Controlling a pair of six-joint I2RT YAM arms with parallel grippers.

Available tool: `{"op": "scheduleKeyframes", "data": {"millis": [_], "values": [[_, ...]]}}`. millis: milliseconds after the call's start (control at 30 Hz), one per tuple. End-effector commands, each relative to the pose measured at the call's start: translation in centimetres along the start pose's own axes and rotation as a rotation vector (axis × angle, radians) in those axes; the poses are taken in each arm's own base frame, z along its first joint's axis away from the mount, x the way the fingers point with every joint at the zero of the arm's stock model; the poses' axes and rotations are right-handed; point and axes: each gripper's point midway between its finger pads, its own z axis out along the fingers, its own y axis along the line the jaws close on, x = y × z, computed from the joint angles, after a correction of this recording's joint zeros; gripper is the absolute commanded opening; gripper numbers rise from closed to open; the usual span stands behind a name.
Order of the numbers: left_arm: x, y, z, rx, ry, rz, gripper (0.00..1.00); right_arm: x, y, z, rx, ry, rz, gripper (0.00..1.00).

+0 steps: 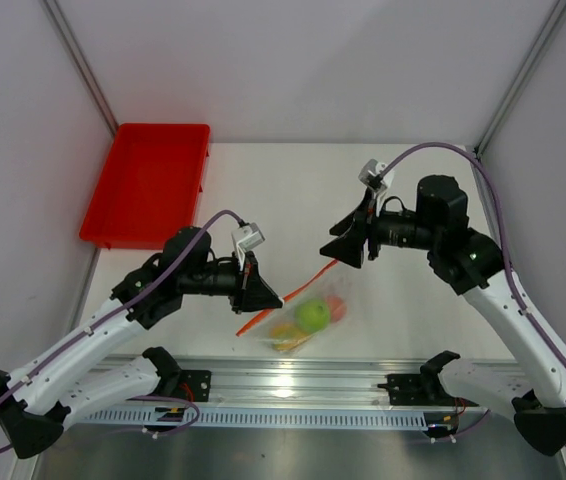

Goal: Place the food in the zip-top bag and seal the zipper
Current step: Zip the zipper food storage bag at the center of the board.

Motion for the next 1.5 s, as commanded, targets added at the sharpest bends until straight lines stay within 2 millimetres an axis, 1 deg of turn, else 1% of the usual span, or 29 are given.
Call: {"op": "scheduleKeyframes", "data": {"millis": [0, 33, 67, 100, 133, 200, 233, 367, 433, 500, 533, 667, 800, 867, 933, 967, 1000, 1067, 1100, 1167, 1200, 1267, 1333, 1400, 1467], "values": [[-1.1, -1.2, -0.6, 0.038, -0.010, 0.050, 0.00, -0.9, 2.4, 0.8, -0.103, 0.040, -0.145, 0.65], [-1.2, -1.3, -0.6, 0.044, -0.008, 0.055, 0.01, -0.1, 3.1, 0.8, -0.146, 0.081, -0.173, 0.65], [-1.1, -1.3, -0.6, 0.045, -0.005, 0.054, 0.01, 0.7, 3.7, 1.6, -0.206, 0.127, -0.169, 0.65], [-1.2, -1.3, -0.6, 0.045, -0.005, 0.056, 0.00, 1.1, 4.3, 1.9, -0.233, 0.154, -0.182, 0.65], [-1.1, -1.3, -0.6, 0.044, -0.003, 0.056, 0.00, 1.7, 5.6, 2.1, -0.271, 0.194, -0.194, 0.64], [-1.2, -1.4, -0.6, 0.048, -0.004, 0.058, 0.01, 3.1, 5.6, 3.0, -0.290, 0.248, -0.210, 0.63], [-1.2, -1.5, -0.7, 0.050, -0.006, 0.061, 0.01, 4.1, 6.0, 3.1, -0.310, 0.282, -0.198, 0.63], [-1.4, -1.5, -0.7, 0.049, -0.011, 0.069, 0.01, 6.1, 6.6, 3.6, -0.359, 0.328, -0.181, 0.61], [-1.6, -1.6, -0.7, 0.051, -0.013, 0.074, 0.00, 6.5, 7.2, 3.6, -0.382, 0.331, -0.182, 0.60], [-1.7, -1.8, -0.7, 0.062, -0.013, 0.076, 0.01, 7.2, 7.2, 3.8, -0.378, 0.342, -0.177, 0.60], [-2.0, -2.0, -0.7, 0.067, -0.017, 0.080, 0.00, 7.2, 7.2, 3.9, -0.374, 0.335, -0.186, 0.60], [-1.9, -2.2, -0.7, 0.086, -0.011, 0.084, 0.01, 7.8, 7.1, 4.5, -0.382, 0.347, -0.183, 0.58], [-1.9, -2.4, -0.7, 0.096, -0.009, 0.087, 0.00, 8.2, 6.9, 5.1, -0.373, 0.379, -0.192, 0.54], [-1.9, -2.4, -0.7, 0.094, -0.008, 0.087, 0.01, 8.8, 6.6, 5.5, -0.366, 0.402, -0.188, 0.52], [-1.9, -2.4, -0.7, 0.094, -0.008, 0.089, 0.01, 9.4, 6.8, 5.8, -0.367, 0.422, -0.187, 0.50], [-2.0, -2.5, -0.8, 0.098, -0.010, 0.091, 0.01, 9.7, 6.5, 6.0, -0.347, 0.435, -0.190, 0.49], [-1.9, -2.5, -0.7, 0.101, -0.008, 0.091, 0.01, 10.1, 6.6, 6.2, -0.345, 0.447, -0.194, 0.46], [-2.0, -2.6, -0.7, 0.103, -0.007, 0.091, 0.01, 10.6, 6.1, 6.6, -0.320, 0.464, -0.199, 0.43], [-2.0, -2.6, -0.7, 0.103, -0.005, 0.090, 0.00, 10.7, 6.2, 6.7, -0.318, 0.469, -0.202, 0.37], [-2.0, -2.6, -0.7, 0.103, -0.007, 0.091, 0.01, 10.9, 6.0, 6.8, -0.304, 0.474, -0.199, 0.28], [-2.0, -2.6, -0.7, 0.103, -0.007, 0.091, 0.01, 10.8, 5.8, 6.9, -0.292, 0.470, -0.205, 0.19], [-1.9, -2.5, -0.7, 0.103, -0.005, 0.090, 0.01, 10.9, 5.7, 6.8, -0.281, 0.464, -0.200, 0.13], [-1.7, -2.4, -0.7, 0.102, -0.001, 0.091, 0.01, 10.5, 5.8, 6.6, -0.278, 0.439, -0.209, 0.08], [-1.7, -2.3, -0.7, 0.095, 0.000, 0.093, 0.00, 10.6, 5.9, 6.6, -0.274, 0.427, -0.202, 0.00], [-1.5, -2.2, -0.7, 0.091, 0.005, 0.088, 0.01, 10.4, 6.0, 6.3, -0.269, 0.413, -0.205, 0.00]]}}
